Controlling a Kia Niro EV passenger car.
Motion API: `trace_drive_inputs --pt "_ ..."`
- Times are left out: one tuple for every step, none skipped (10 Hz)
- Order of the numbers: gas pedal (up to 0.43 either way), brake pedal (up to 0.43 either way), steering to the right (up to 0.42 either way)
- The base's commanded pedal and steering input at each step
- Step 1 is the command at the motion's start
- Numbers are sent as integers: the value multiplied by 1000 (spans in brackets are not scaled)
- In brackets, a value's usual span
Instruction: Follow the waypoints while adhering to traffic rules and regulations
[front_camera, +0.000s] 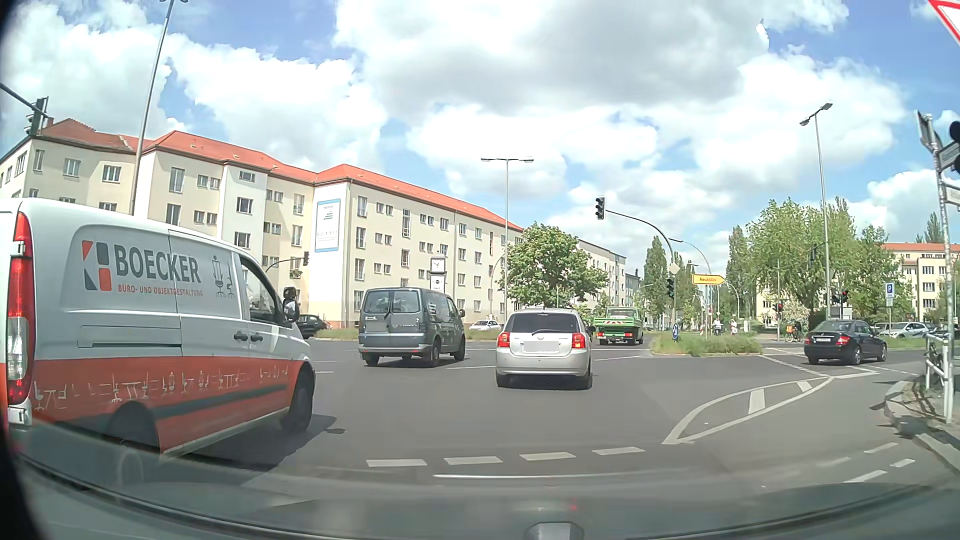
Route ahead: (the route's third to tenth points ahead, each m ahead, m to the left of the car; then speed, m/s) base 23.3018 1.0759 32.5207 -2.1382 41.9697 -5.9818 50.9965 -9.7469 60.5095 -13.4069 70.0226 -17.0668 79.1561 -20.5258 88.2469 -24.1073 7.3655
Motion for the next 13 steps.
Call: trace_drive_inputs --pt "268 18 47" --pt "268 18 47" --pt "268 18 48" --pt "268 18 48" --pt "268 18 48" --pt "268 18 48" --pt "268 18 48" --pt "268 18 48" --pt "268 18 48" --pt "268 18 48" --pt "268 18 48" --pt "268 18 49" --pt "268 18 48"
